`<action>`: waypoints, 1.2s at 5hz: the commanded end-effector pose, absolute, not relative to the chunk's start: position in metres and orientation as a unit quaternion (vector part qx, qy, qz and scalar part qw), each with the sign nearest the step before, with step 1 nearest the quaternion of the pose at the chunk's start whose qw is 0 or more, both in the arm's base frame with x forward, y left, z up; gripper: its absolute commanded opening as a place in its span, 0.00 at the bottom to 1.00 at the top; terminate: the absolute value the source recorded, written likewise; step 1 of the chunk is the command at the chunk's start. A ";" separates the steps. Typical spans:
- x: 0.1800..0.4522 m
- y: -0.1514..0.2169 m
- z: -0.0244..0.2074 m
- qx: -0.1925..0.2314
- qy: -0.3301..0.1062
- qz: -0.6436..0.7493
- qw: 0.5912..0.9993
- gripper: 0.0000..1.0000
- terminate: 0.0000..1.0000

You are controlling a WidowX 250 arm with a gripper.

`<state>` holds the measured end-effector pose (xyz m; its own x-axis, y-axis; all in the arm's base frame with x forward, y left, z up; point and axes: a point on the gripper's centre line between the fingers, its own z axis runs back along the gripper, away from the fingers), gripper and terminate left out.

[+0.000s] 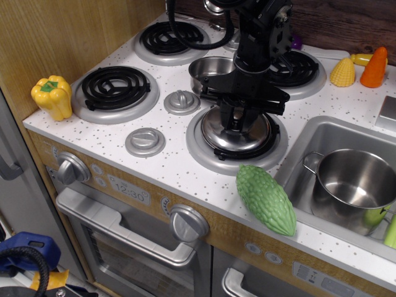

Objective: Put lid on pot or pan

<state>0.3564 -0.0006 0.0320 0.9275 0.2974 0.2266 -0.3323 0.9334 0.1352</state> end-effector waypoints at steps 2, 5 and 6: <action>0.355 0.010 0.108 0.125 -0.098 0.153 0.975 0.00 0.00; 0.394 0.042 0.121 0.145 -0.135 0.073 0.977 0.00 0.00; 0.408 0.055 0.114 0.134 -0.145 0.052 0.979 0.00 0.00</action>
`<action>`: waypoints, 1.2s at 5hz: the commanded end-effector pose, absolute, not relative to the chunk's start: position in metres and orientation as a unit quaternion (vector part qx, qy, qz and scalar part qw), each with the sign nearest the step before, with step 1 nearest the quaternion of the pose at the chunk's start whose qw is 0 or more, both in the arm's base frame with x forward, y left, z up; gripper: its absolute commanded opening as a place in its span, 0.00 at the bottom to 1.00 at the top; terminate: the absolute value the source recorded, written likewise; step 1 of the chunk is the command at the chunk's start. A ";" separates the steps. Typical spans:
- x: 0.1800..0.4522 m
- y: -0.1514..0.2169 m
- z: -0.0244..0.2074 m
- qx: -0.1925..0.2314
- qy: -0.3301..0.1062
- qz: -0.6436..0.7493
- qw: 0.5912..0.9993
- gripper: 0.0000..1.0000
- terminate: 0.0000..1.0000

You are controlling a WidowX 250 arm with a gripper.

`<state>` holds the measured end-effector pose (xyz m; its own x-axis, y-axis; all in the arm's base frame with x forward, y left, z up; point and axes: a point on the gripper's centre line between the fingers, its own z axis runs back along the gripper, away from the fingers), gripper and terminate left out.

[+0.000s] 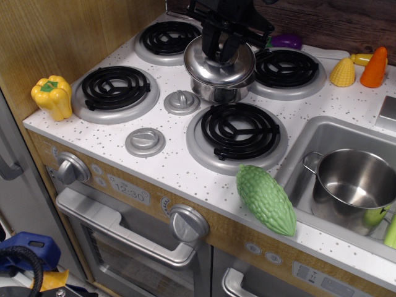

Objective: Put lid on pot or pan

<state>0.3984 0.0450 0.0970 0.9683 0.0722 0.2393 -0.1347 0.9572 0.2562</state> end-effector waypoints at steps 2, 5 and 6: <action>0.424 0.070 0.091 0.109 -0.163 0.029 0.980 0.00 0.00; 0.428 0.073 0.080 0.095 -0.181 0.015 0.979 1.00 0.00; 0.428 0.073 0.080 0.095 -0.181 0.015 0.979 1.00 0.00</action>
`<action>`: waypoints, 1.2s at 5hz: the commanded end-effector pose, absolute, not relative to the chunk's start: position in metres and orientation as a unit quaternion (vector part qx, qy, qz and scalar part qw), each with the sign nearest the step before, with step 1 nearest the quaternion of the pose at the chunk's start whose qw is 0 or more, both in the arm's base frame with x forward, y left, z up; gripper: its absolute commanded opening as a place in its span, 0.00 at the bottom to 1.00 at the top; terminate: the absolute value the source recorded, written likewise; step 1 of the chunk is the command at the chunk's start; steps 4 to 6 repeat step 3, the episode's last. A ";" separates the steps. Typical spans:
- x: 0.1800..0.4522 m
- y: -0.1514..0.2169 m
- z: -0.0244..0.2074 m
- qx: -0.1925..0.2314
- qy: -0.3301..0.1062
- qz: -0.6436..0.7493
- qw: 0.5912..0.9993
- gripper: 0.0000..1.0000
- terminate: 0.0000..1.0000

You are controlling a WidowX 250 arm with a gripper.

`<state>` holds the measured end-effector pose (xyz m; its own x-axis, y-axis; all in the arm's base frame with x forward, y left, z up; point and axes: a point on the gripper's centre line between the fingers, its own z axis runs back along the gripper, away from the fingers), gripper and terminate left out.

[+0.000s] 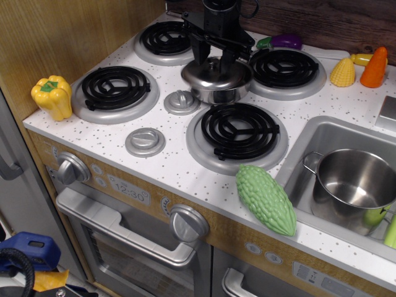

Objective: Put lid on pot or pan

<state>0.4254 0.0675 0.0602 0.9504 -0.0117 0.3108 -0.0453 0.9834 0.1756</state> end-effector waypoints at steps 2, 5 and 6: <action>0.428 0.073 0.080 0.095 -0.181 0.015 0.979 1.00 0.00; 0.428 0.073 0.080 0.095 -0.181 0.015 0.979 1.00 1.00; 0.428 0.073 0.080 0.095 -0.181 0.015 0.979 1.00 1.00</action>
